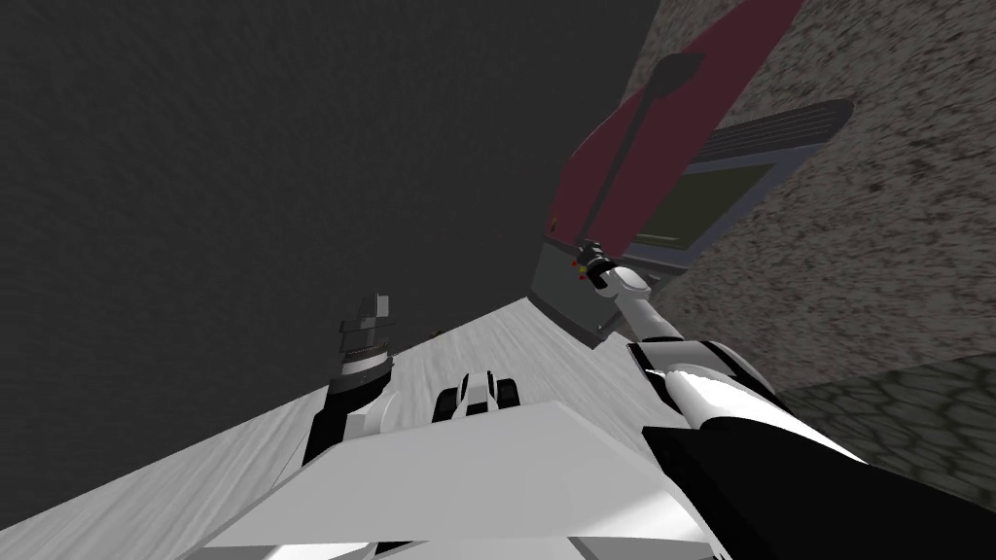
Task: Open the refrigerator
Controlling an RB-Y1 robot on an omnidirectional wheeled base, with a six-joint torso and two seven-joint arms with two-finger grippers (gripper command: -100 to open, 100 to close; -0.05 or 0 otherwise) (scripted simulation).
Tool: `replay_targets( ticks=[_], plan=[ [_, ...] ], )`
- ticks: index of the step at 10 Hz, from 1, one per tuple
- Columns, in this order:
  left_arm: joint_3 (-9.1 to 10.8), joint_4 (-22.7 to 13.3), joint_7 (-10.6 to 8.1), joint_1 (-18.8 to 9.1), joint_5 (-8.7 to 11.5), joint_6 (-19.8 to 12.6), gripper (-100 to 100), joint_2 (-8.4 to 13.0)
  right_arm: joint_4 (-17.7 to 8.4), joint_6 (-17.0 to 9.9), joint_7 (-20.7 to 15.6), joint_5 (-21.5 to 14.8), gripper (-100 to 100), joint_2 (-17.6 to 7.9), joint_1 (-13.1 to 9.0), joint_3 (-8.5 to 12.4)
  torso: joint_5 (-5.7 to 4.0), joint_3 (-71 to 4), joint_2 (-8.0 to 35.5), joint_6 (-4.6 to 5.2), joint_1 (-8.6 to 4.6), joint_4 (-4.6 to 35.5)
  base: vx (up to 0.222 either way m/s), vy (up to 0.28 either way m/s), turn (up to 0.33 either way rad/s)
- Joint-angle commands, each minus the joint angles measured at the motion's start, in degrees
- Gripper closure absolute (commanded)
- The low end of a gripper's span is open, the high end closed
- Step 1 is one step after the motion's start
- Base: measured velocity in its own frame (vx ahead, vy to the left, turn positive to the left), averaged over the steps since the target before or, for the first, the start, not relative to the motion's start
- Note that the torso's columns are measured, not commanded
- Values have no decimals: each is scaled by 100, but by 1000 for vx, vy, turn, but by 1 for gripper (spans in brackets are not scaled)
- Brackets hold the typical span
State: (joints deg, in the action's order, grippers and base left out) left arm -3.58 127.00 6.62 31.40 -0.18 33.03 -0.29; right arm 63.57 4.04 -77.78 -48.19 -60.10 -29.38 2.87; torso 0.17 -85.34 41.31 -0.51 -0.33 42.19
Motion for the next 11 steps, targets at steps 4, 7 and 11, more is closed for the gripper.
replay_targets(
  ticks=[4, 7, 11],
  plan=[
    [0, 1, 0, 1, 0, 0, 0, 0, -140, -363, -72, -70, 100, -64, 14, 109, -5, 26, 30, 17, 20, -5, 95, 269, 4],
    [1, 0, 0, 0, 0, 0, 0, 1, -328, -676, -184, -101, 100, -95, -10, 154, -27, 37, 44, 37, -6, -9, 128, 218, 19],
    [1, 1, 0, 1, 0, 0, 0, 1, -506, -990, -295, -131, 100, -140, -39, 216, 1, -15, -15, 0, -16, -7, 165, 227, 13]
  ],
)
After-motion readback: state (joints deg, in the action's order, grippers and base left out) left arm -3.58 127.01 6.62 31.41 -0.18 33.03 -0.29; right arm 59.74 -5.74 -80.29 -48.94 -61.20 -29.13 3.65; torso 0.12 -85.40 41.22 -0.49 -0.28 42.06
